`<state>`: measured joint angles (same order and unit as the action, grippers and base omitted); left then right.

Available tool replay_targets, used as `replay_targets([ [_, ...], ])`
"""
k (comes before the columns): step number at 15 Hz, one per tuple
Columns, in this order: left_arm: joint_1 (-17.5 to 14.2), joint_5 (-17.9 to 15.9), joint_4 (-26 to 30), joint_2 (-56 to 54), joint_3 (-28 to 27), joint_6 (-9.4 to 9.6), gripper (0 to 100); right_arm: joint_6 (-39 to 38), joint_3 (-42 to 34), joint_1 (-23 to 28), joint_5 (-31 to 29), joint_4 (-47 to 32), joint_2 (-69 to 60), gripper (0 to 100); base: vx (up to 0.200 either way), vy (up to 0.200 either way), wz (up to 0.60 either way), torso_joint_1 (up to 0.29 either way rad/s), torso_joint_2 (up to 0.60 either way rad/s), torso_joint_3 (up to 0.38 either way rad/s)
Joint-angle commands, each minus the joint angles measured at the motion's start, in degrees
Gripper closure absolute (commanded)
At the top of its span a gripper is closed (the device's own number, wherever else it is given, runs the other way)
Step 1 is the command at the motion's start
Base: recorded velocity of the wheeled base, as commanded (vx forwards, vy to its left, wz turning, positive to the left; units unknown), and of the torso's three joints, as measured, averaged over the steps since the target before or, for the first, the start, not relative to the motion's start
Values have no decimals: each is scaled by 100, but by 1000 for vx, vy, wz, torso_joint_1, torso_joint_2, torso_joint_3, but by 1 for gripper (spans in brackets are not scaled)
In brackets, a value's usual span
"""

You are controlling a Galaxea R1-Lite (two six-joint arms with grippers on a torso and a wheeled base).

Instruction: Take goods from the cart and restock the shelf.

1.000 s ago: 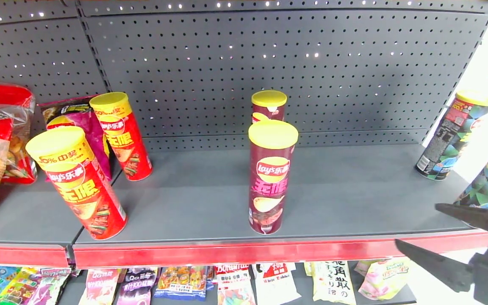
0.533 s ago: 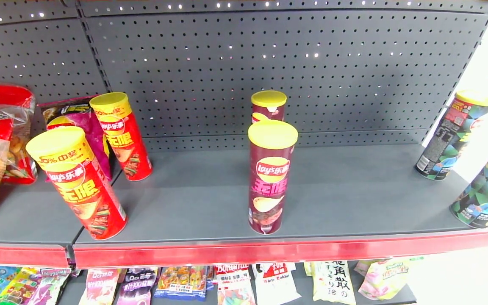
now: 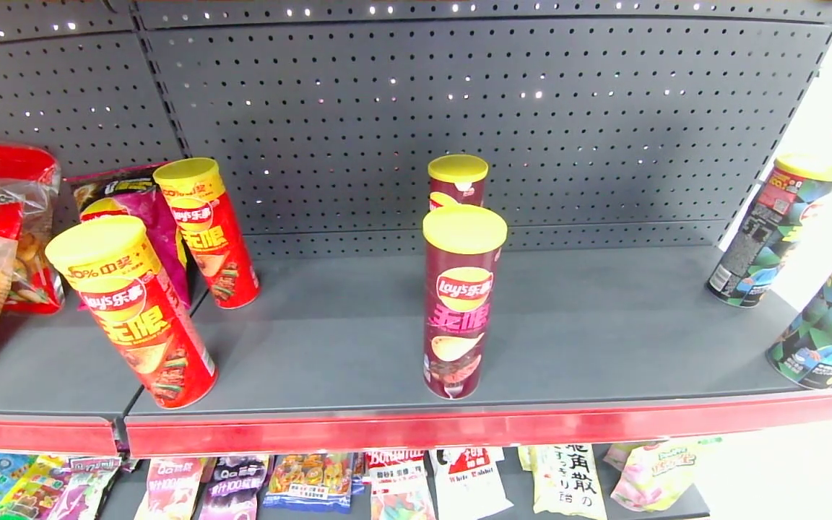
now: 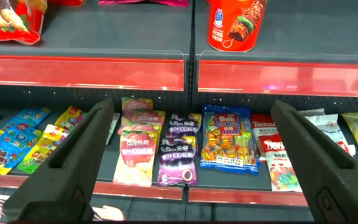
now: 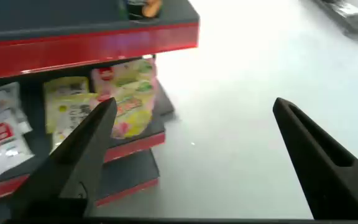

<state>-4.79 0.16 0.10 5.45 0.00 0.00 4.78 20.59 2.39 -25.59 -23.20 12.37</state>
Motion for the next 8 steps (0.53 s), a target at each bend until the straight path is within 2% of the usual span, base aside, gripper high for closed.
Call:
replay_targets([
  [1,-4,2,-1,9,0,0,0,41,-336,1563,388,-9,-68,0,0,0,0,0,0,0],
  [3,-4,2,-1,9,0,0,0,234,-688,1413,1856,79,-965,0,0,0,0,0,0,0],
  [4,-4,2,-1,9,0,0,0,542,-890,1519,2717,210,-1237,0,0,0,0,0,0,0],
  [5,-4,2,-1,9,0,0,0,682,-1242,1563,4009,861,-1237,0,0,0,0,0,0,0],
  [6,-4,2,-1,9,0,0,0,682,-1329,1563,4396,1098,-1237,0,0,0,0,0,0,0],
  [7,-4,2,-1,9,0,0,0,673,-1620,1554,5196,1599,-1237,0,0,0,0,0,0,0],
  [8,-4,2,-1,9,0,0,0,638,-1734,1554,5108,1889,-1237,0,0,0,0,0,0,0],
])
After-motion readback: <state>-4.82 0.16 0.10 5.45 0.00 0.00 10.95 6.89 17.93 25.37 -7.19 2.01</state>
